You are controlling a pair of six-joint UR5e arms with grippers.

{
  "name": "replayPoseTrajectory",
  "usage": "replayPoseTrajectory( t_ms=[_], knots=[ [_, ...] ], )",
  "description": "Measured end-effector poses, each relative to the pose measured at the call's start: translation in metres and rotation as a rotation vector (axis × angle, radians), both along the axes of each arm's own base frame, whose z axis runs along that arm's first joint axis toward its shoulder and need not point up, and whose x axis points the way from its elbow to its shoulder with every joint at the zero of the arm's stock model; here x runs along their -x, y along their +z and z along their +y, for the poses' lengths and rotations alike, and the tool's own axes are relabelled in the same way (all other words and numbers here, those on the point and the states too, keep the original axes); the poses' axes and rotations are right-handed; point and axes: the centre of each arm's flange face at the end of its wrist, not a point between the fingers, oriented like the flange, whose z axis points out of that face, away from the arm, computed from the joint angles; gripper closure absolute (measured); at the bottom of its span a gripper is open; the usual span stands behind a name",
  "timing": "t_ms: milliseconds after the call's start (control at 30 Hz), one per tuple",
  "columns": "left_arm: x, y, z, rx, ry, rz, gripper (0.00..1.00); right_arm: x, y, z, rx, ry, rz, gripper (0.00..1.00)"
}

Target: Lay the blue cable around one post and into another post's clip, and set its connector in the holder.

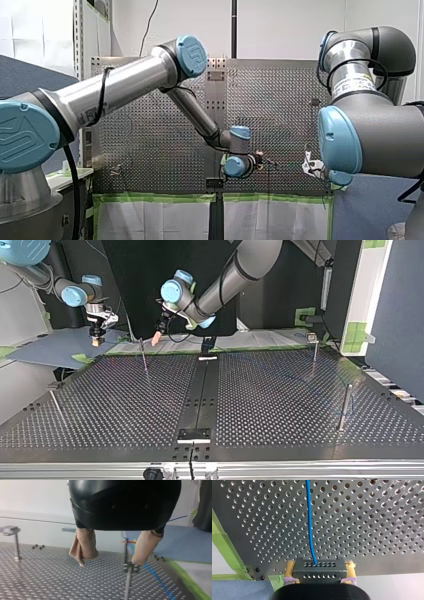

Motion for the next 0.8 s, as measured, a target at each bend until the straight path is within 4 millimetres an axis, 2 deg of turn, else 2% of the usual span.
replayPoseTrajectory(
  t_ms=[400, 800],
  knots=[
    [0.023, 0.054, 0.008, 0.080, -0.001, -0.070, 0.00, 0.000, -0.001, 0.000, -0.002, -0.001, -0.006, 0.99],
    [-0.009, 0.089, 0.082, 0.139, 0.139, 0.006, 0.00, 0.001, -0.001, 0.000, -0.005, -0.003, -0.015, 0.99]
  ],
)
